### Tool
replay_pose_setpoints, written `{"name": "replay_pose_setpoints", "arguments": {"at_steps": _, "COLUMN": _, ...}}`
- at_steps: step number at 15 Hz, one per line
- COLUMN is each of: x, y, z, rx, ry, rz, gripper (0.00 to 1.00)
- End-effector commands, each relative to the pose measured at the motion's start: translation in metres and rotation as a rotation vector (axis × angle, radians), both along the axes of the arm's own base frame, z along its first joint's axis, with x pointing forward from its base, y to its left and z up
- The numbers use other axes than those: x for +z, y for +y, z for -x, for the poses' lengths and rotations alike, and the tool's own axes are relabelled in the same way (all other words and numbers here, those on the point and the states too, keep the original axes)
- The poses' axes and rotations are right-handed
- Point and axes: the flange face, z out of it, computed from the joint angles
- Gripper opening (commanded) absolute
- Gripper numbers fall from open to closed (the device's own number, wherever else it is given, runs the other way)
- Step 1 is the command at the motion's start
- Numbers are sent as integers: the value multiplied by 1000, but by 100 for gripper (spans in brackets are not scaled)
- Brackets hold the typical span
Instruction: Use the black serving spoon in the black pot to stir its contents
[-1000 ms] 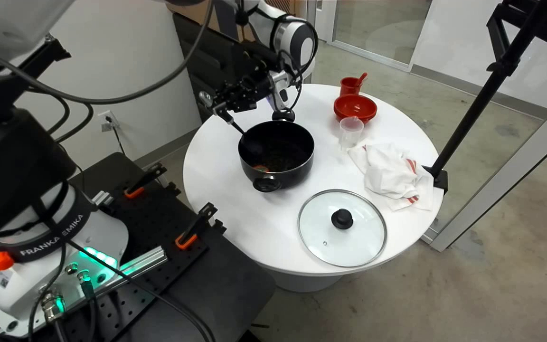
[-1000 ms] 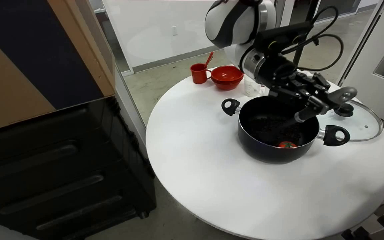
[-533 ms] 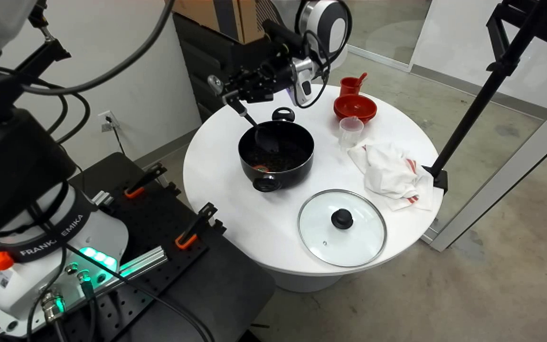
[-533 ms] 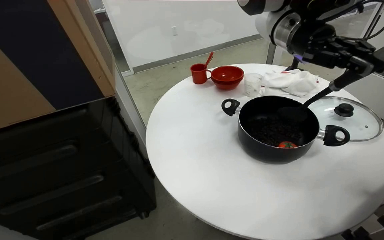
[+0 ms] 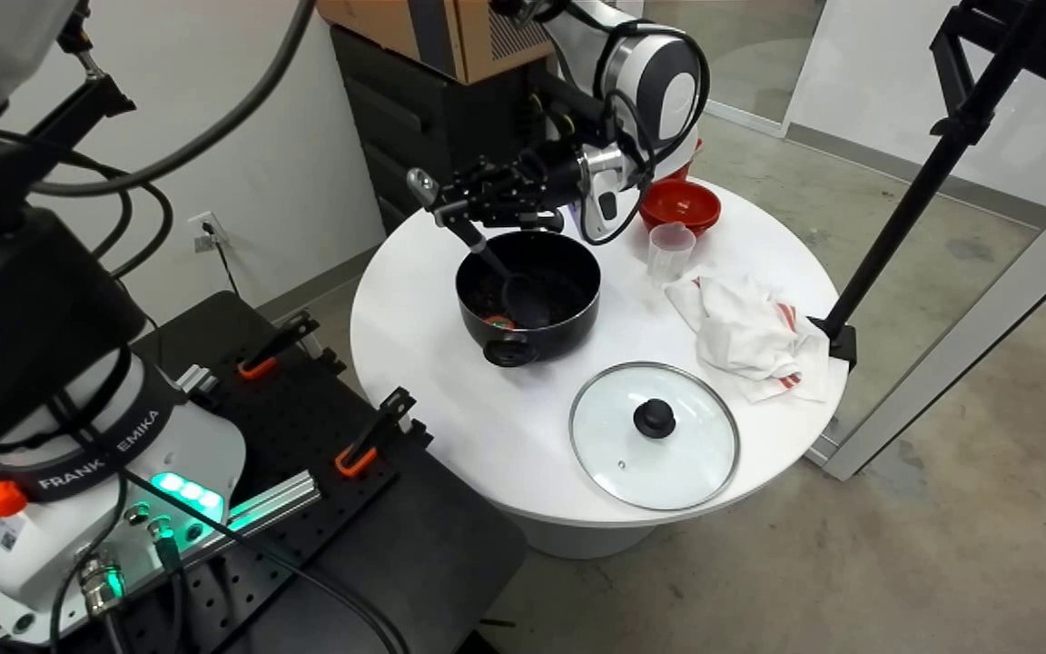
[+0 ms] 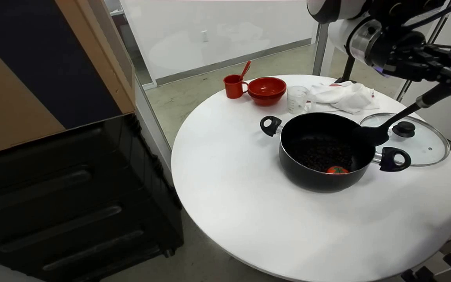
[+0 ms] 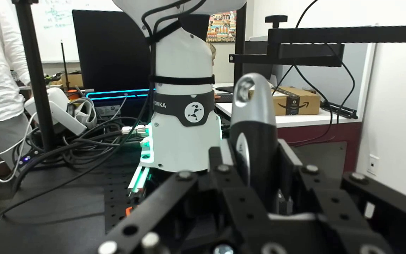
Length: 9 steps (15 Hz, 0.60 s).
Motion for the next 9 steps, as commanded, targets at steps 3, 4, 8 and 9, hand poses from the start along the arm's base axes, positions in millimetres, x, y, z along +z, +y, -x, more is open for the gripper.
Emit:
{"name": "replay_pose_setpoints", "arguments": {"at_steps": 3, "x": -22, "y": -3, "z": 21, "rx": 31, "ry": 88, "rz": 34, "gripper": 8}}
{"name": "replay_pose_setpoints", "arguments": {"at_steps": 4, "x": -27, "y": -6, "z": 26, "rx": 35, "ry": 107, "rz": 48, "gripper": 8}}
{"name": "replay_pose_setpoints", "arguments": {"at_steps": 8, "x": -37, "y": -13, "z": 41, "rx": 54, "ry": 151, "rz": 73, "gripper": 8}}
{"name": "replay_pose_setpoints", "arguments": {"at_steps": 9, "x": -38, "y": -13, "z": 44, "rx": 73, "ry": 154, "rz": 75, "gripper": 8}}
